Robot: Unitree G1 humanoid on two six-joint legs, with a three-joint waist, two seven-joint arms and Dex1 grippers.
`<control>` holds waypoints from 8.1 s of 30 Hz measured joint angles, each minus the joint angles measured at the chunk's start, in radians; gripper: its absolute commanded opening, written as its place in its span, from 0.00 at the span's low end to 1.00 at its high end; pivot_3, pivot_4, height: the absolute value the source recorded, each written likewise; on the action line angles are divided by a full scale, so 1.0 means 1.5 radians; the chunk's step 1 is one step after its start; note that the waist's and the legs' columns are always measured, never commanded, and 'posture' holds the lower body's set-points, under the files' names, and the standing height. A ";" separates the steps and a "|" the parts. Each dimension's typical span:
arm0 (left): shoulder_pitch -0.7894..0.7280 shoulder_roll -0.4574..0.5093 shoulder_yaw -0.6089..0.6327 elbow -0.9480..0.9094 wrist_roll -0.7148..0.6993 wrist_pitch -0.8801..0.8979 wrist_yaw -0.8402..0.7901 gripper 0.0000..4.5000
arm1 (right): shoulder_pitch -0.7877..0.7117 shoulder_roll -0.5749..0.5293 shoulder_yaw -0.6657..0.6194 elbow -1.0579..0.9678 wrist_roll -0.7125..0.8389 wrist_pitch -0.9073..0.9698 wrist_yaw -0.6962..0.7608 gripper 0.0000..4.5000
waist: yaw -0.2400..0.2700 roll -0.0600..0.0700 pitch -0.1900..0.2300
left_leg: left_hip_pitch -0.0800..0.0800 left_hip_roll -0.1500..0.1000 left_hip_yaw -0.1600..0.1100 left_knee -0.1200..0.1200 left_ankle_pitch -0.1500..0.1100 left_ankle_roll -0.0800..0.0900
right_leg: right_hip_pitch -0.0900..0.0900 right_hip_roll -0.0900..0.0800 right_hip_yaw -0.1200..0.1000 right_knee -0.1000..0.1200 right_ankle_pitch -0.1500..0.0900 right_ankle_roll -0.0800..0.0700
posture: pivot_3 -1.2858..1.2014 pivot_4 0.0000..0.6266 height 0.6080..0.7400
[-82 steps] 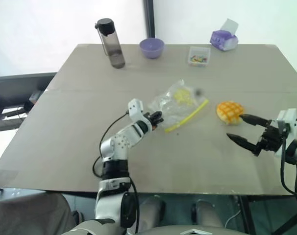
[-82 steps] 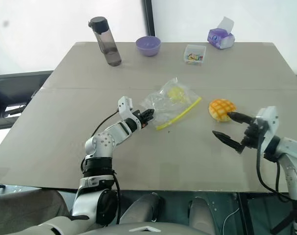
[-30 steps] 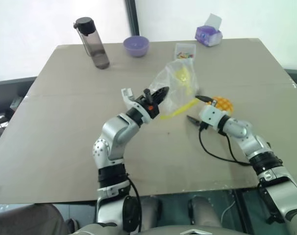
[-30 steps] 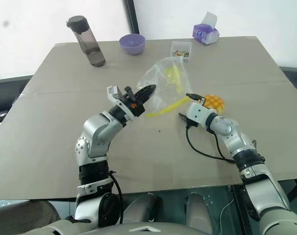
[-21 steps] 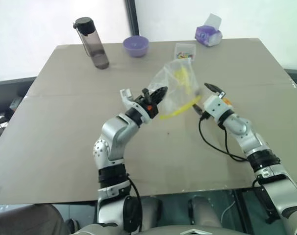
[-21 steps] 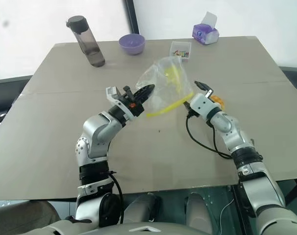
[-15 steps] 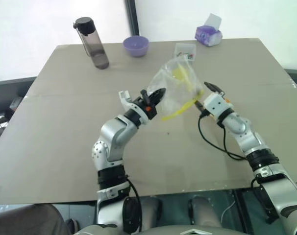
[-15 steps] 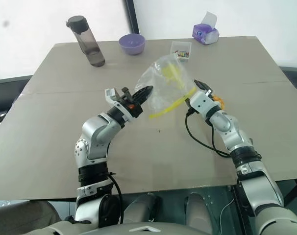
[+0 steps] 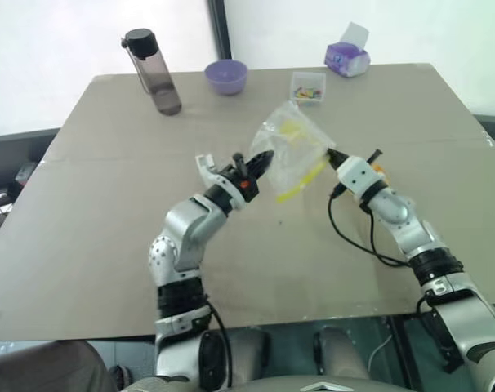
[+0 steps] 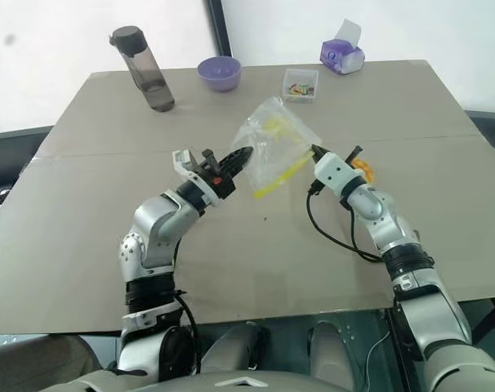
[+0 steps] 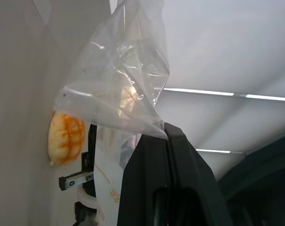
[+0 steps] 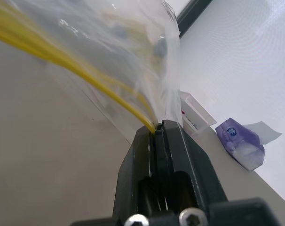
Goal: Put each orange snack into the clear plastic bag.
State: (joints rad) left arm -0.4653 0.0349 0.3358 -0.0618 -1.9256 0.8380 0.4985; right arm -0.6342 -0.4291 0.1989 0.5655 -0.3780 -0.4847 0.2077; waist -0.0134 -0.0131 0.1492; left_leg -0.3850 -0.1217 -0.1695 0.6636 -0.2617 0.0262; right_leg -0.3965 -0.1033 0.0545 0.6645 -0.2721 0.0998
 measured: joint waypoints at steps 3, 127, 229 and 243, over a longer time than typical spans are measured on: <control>0.006 0.029 -0.022 -0.009 0.027 0.001 -0.037 0.26 | -0.001 -0.011 0.000 -0.008 -0.002 0.003 0.006 0.00 | 0.000 0.000 0.000 | 0.000 0.000 0.000 0.000 0.000 0.000 | 0.000 0.000 0.000 0.000 0.000 0.000 | 0.52 0.24 1.00; 0.003 0.201 -0.452 -0.032 1.710 -0.518 -0.502 0.35 | -0.178 0.140 0.022 -0.225 -0.036 0.748 0.044 0.00 | -0.021 0.001 0.000 | -0.010 0.000 0.003 0.002 0.001 -0.001 | -0.015 -0.001 0.003 0.010 0.000 0.000 | 0.52 0.24 1.00; 0.008 0.130 -0.431 -0.027 1.565 -0.483 -0.558 0.00 | -0.037 0.243 -0.059 -0.449 0.226 0.828 0.008 0.01 | -0.020 0.001 0.000 | -0.010 0.000 0.003 0.002 0.001 -0.001 | -0.015 -0.001 0.003 0.010 0.000 0.000 | 0.52 0.24 1.00; 0.014 0.218 -0.445 -0.031 1.564 -0.571 -0.611 0.00 | -0.032 0.028 0.097 -0.299 0.094 0.543 0.120 0.01 | -0.020 0.001 0.000 | -0.010 0.000 0.004 0.001 0.001 -0.001 | -0.015 -0.001 0.003 0.010 0.000 0.000 | 0.52 0.24 1.00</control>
State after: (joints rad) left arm -0.4438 0.3620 -0.3322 -0.1083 0.4209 -0.0190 -0.4184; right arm -0.6821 -0.3874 0.3441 0.1168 -0.2369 0.3297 0.3871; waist -0.0432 -0.0114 0.1495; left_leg -0.3997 -0.1216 -0.1641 0.6657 -0.2604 0.0248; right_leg -0.4188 -0.1046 0.0594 0.6793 -0.2721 0.0995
